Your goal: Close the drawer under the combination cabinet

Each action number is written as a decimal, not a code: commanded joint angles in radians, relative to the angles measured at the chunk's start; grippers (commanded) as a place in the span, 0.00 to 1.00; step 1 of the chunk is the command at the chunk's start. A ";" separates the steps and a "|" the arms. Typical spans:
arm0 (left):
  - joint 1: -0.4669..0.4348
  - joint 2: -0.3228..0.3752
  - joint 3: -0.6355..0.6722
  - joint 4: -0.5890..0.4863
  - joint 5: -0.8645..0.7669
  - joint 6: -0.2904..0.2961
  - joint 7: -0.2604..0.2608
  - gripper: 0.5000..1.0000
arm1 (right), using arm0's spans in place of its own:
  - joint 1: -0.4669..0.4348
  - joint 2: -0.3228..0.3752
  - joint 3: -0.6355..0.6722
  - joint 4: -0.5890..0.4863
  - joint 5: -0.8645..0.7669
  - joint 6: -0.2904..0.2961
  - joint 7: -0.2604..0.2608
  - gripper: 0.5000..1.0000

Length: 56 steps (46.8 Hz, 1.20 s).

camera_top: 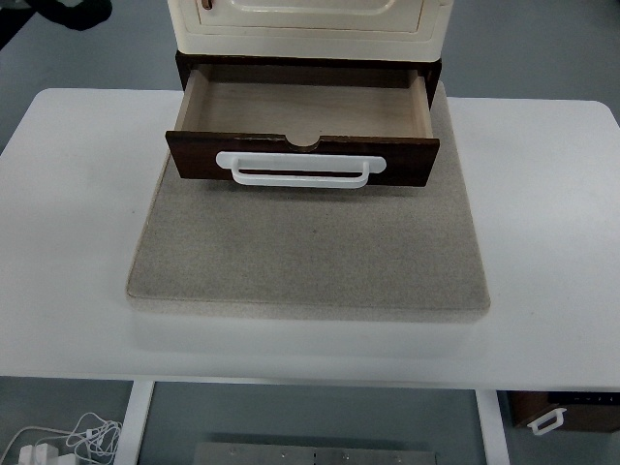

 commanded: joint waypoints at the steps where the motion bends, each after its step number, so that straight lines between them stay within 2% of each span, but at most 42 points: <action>1: 0.000 -0.006 0.049 -0.022 0.005 -0.019 0.016 0.99 | 0.000 0.000 -0.001 0.000 -0.001 0.000 0.000 0.90; 9: 0.001 -0.014 0.154 -0.068 0.008 -0.051 0.025 0.99 | -0.001 0.000 -0.001 0.000 0.000 0.000 0.000 0.90; 13: 0.003 -0.014 0.214 -0.089 0.040 -0.063 0.048 0.99 | 0.000 0.000 -0.001 0.000 0.000 0.000 0.000 0.90; 22: 0.031 -0.026 0.284 -0.114 0.134 -0.131 0.066 0.99 | 0.000 0.000 0.000 0.001 0.000 0.000 0.000 0.90; 39: 0.040 -0.028 0.415 -0.142 0.226 -0.169 0.235 1.00 | 0.000 0.000 0.000 0.001 0.000 0.000 0.000 0.90; 48: 0.078 -0.044 0.451 -0.142 0.307 -0.165 0.263 1.00 | 0.000 0.000 -0.001 0.001 0.000 0.000 0.000 0.90; 56: 0.100 -0.052 0.471 -0.116 0.327 -0.155 0.319 1.00 | 0.000 0.000 0.000 0.001 0.000 0.000 0.000 0.90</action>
